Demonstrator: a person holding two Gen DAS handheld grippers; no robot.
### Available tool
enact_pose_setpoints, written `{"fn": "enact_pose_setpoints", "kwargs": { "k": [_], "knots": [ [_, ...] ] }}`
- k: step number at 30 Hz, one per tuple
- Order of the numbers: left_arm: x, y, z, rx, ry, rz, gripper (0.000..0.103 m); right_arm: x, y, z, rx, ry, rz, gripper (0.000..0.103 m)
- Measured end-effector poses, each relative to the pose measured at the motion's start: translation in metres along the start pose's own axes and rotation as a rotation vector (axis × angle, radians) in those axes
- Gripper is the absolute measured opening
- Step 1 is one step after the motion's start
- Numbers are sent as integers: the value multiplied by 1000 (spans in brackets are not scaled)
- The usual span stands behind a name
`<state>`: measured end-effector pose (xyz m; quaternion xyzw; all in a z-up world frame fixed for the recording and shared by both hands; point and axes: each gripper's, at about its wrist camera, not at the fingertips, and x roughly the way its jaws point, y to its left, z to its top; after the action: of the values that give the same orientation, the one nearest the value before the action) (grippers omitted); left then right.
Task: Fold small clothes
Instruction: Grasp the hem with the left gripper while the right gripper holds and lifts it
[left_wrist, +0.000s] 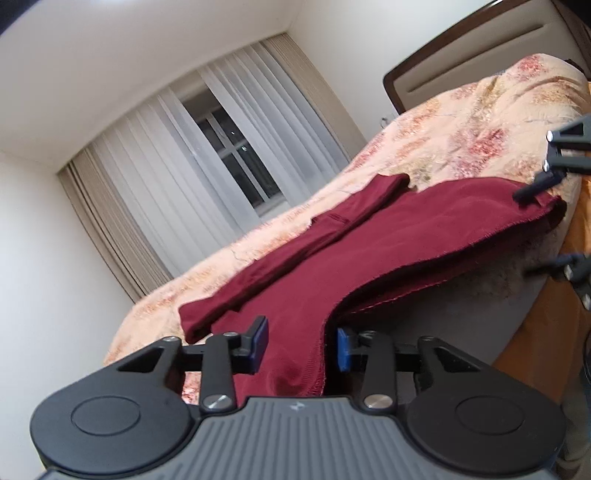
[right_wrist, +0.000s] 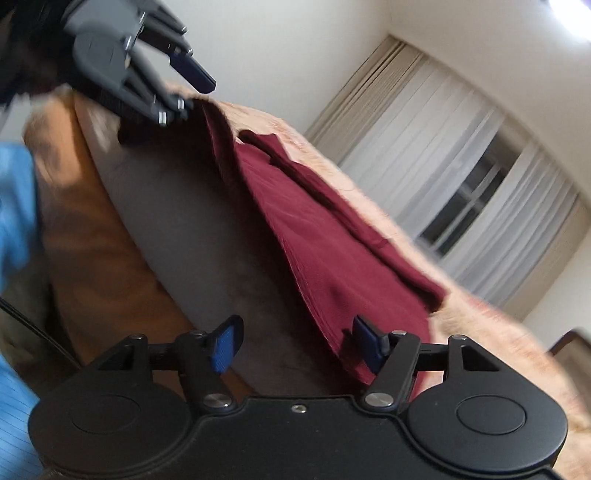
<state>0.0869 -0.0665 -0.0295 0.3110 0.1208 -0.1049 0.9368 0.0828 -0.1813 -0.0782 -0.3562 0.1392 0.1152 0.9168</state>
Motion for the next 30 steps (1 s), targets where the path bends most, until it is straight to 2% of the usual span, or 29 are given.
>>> {"fn": "enact_pose_setpoints", "kwargs": {
  "k": [2,4,6,7,8,11,20,30],
  "knots": [
    [0,-2,-3,24,3,-1,41,1,-5,-5,21,-4,-43,63],
    [-1,-7,-8,55,12,3,42,0,-12,-11,49,-5,-83,49],
    [-3,-10,-12,76,26,0,41,-3,-18,-14,77,-10,-107,25],
    [-3,-11,-13,85,33,-9,35,-4,-20,-15,84,-14,-116,19],
    [-3,-12,-14,93,39,-21,24,-5,-22,-15,89,-20,-118,14],
    [-6,-16,-13,144,23,-35,7,-10,-29,-11,102,-52,-112,7],
    [-22,0,1,186,-61,-64,4,-28,-57,0,128,-94,-98,4],
    [-42,15,11,181,-92,-111,3,-61,-60,6,98,-128,-90,4]
  ]
}}
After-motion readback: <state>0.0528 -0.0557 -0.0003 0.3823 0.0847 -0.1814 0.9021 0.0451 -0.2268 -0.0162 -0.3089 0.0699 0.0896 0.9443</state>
